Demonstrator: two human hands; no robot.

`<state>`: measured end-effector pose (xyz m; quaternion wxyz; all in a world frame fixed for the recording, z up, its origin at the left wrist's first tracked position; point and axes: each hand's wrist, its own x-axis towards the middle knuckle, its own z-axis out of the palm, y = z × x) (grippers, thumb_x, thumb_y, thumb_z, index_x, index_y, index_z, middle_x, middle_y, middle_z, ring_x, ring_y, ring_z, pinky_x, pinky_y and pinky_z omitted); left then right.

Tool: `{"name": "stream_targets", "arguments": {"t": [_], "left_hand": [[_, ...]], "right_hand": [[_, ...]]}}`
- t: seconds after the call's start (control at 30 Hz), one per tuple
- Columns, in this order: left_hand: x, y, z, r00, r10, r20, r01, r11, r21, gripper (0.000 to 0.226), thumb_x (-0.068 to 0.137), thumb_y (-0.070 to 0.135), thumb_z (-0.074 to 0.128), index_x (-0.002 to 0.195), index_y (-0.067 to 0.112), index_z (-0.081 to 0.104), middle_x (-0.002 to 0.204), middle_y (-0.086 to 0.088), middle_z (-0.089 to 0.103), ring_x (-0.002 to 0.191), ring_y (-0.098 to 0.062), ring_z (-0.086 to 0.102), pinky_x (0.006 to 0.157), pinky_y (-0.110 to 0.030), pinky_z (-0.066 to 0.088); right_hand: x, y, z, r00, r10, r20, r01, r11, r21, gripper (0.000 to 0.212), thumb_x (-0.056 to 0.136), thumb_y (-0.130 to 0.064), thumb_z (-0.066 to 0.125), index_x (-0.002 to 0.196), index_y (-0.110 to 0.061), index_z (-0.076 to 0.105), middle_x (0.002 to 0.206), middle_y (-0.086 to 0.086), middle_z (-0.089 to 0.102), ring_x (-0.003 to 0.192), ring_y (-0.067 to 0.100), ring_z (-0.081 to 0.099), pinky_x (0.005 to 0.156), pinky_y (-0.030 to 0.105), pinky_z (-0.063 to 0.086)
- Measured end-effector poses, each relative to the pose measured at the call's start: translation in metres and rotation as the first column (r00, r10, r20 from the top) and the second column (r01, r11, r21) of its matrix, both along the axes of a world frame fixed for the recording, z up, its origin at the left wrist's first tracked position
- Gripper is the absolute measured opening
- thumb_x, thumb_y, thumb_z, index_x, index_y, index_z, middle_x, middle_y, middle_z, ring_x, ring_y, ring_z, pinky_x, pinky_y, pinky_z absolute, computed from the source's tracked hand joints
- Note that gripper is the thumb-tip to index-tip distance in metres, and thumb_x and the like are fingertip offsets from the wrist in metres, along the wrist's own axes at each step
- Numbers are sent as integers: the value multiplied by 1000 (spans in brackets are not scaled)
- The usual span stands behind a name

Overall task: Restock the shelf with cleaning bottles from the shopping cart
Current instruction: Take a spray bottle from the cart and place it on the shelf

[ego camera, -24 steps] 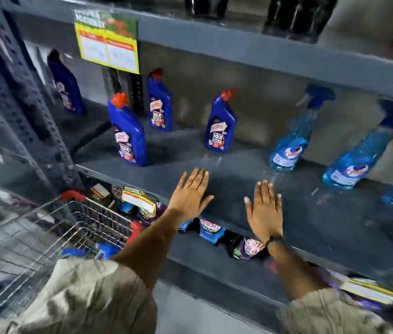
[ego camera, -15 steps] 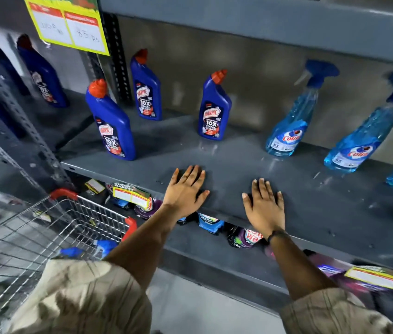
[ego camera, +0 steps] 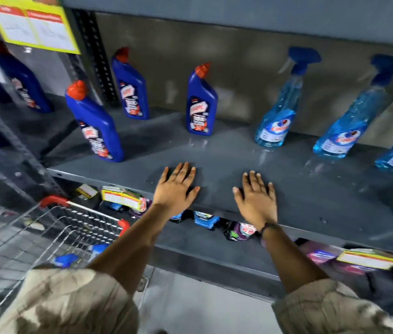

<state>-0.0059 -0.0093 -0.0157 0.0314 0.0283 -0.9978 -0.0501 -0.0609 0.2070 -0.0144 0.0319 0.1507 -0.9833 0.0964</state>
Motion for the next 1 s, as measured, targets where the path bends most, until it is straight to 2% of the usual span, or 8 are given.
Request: {"name": "stream_targets", "arguments": {"t": [0.17,0.3,0.43,0.53,0.73,0.87,0.93,1.0], "left_hand": [[-5,4,-9,996,-18,-87,18,1000,-3,76,79,55,8,142,17,27,154,-7,28,143,-22,22,117,-49,14],[8,-7,0,981,-49,-187,60,997,55,65,84,51,21,134,15,43,140,-13,49,133,-30,41,111,-49,30],[73,-58,10,865,222,-450,-158,972,176,39,89,32,36,115,11,56,110,-17,66,104,-36,57,90,-40,40],[150,-115,-5,767,463,-444,-381,886,265,31,90,26,39,107,7,56,98,-20,64,92,-37,53,82,-41,36],[317,-203,-98,467,883,-50,-778,438,451,29,89,24,42,107,8,58,98,-25,66,90,-42,59,78,-44,45],[382,-220,-170,410,853,323,-853,233,468,33,90,22,45,116,6,56,111,-23,66,101,-38,61,87,-42,48],[396,-223,-206,396,778,488,-876,160,455,37,91,18,48,125,5,49,123,-24,60,112,-36,57,93,-39,44],[399,-225,-237,394,713,580,-882,115,457,44,91,20,49,132,6,42,132,-23,54,121,-33,52,99,-36,40]], "right_hand": [[-2,8,-1,1000,16,25,-16,1000,-9,71,84,-51,9,143,-15,24,156,8,22,145,21,15,119,47,8],[-3,1,4,996,-48,72,58,989,-140,55,92,-39,34,142,-17,28,155,9,23,145,23,15,118,49,10],[28,-61,21,982,-5,-190,-81,893,-443,42,88,-26,44,128,-19,49,138,8,50,125,28,47,102,47,41],[75,-141,25,944,242,-225,-329,762,-558,34,88,-22,45,120,-19,57,125,6,57,112,23,52,97,36,40],[176,-304,-18,713,701,34,-482,524,-702,25,83,-6,50,103,-4,66,104,16,67,93,13,57,86,9,38],[228,-383,-99,494,679,542,-284,716,-638,16,84,0,53,91,6,66,94,27,67,87,30,60,75,30,43],[246,-410,-150,397,610,686,-319,792,-520,22,85,-1,52,66,-9,58,66,12,55,72,24,52,61,19,36],[258,-423,-202,338,489,804,-273,869,-414,15,84,0,52,76,-12,50,66,2,45,63,9,50,53,12,32]]}}
